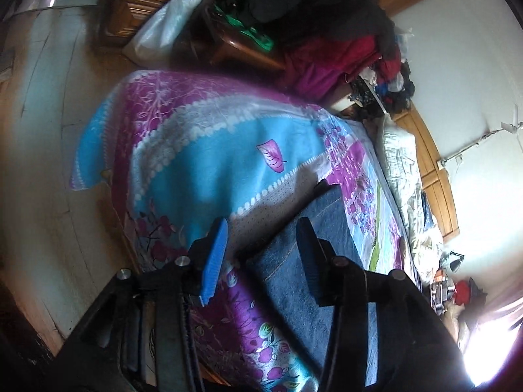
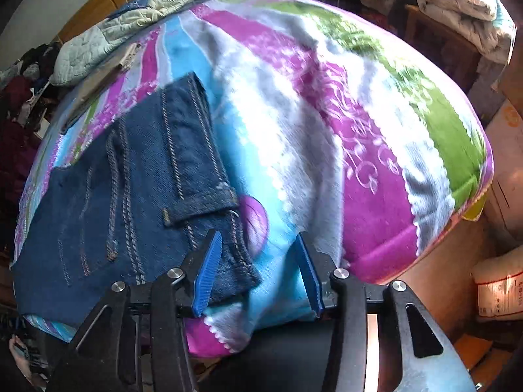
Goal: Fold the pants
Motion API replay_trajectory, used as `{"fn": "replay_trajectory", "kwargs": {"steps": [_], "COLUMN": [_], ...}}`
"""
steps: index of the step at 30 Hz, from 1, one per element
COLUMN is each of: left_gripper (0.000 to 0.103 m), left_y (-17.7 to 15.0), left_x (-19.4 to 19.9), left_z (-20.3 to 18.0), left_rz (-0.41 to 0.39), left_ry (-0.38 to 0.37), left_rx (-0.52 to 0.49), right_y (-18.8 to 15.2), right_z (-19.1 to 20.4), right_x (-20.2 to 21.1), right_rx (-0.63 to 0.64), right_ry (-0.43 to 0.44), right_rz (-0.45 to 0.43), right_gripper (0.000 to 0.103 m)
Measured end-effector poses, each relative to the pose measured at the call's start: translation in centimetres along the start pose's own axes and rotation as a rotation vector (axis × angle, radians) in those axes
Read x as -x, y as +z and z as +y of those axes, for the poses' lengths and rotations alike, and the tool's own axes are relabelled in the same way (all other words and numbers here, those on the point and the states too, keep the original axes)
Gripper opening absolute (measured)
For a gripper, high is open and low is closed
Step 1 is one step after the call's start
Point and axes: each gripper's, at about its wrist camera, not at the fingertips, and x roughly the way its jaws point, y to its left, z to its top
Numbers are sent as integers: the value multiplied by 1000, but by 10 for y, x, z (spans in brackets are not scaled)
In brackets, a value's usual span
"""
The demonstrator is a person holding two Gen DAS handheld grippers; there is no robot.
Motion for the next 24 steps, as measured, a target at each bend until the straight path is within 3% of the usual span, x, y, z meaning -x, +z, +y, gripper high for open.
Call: {"fn": "replay_trajectory", "kwargs": {"steps": [1,3,5,6,10,13,15,16,17,18,20,24], "left_gripper": [44,44,44,44,44,51,57,59,61,62,65,65], "left_y": [-1,-1,-3,-6,-15,-30,-42,-47,-56,-63,-81,-107], "left_x": [0,3,9,13,28,37,33,31,26,23,17,7], "left_z": [-1,-6,-14,-19,-47,-73,-89,-95,-103,-108,-118,-129], "left_rz": [-2,-7,-21,-32,-110,-158,-128,-99,-48,-12,65,131], "left_ry": [3,10,12,15,42,10,-42,-65,-90,-105,-129,-147], "left_rx": [0,-16,-53,-80,-173,-212,-214,-219,-232,-243,-281,-317], "right_y": [-2,0,9,15,42,38,23,14,9,4,19,87], "right_z": [-11,-24,-18,-3,123,255,321,345,357,356,343,317], "right_x": [6,19,47,60,69,34,-4,-30,-53,-73,-117,-163], "right_rx": [-45,-82,11,98,511,849,1065,1182,1261,1307,1289,1023], "right_ry": [33,-40,-154,-157,-19,158,209,197,186,176,99,-68], "right_rz": [-16,-25,-116,-168,-253,-221,-161,-100,-37,16,89,-20], "right_gripper": [49,49,49,49,62,61,41,21,11,10,1,0]}}
